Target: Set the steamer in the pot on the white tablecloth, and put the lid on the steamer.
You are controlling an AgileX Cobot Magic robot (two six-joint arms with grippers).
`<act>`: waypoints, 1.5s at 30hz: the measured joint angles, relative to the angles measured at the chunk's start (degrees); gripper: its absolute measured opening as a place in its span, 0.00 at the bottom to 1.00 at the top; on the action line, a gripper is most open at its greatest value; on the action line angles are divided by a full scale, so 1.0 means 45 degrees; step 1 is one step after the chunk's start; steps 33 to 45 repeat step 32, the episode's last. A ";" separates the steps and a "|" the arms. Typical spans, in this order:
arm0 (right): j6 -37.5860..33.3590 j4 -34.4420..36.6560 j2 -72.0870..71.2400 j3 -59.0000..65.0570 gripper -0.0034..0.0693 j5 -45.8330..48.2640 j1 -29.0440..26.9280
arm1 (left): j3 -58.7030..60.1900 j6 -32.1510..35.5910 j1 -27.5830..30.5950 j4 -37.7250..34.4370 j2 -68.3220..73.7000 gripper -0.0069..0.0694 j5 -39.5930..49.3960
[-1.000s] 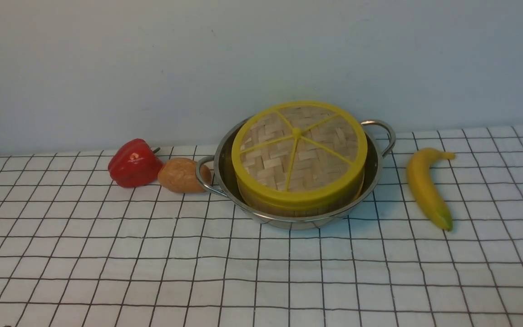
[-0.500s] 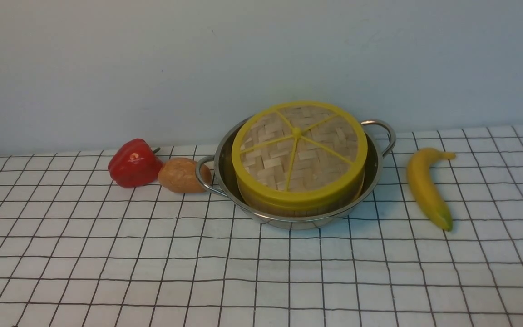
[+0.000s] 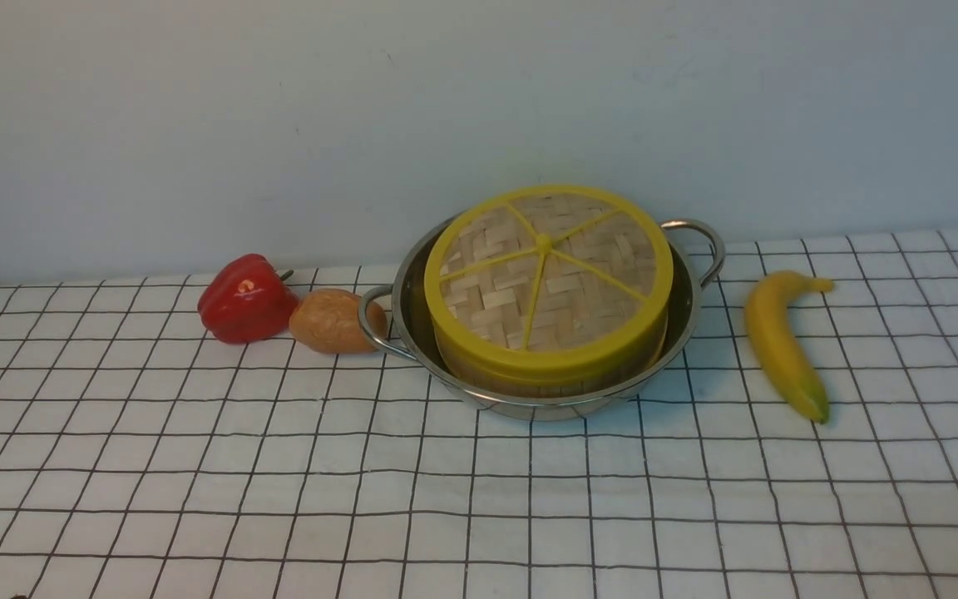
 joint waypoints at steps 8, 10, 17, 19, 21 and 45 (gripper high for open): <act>0.0000 0.0000 0.0000 0.0000 0.38 0.0000 0.0000 | 0.0000 0.0000 0.0000 0.0062 0.0000 0.40 -0.0012; 0.0000 0.0000 0.0000 0.0000 0.38 0.0000 0.0000 | 0.0000 0.0000 0.0000 0.0062 0.0000 0.40 -0.0012; 0.0000 0.0000 0.0000 0.0000 0.38 0.0000 0.0000 | 0.0000 0.0000 0.0000 0.0062 0.0000 0.41 -0.0012; 0.0000 0.0000 0.0000 0.0000 0.38 0.0000 0.0000 | 0.0000 0.0000 0.0000 0.0062 0.0000 0.41 -0.0012; 0.0000 0.0000 0.0000 0.0000 0.38 0.0000 0.0000 | 0.0000 0.0000 0.0000 0.0062 0.0000 0.41 -0.0012; 0.0000 0.0000 0.0000 0.0000 0.38 0.0000 0.0000 | 0.0000 0.0000 0.0000 0.0062 0.0000 0.41 -0.0012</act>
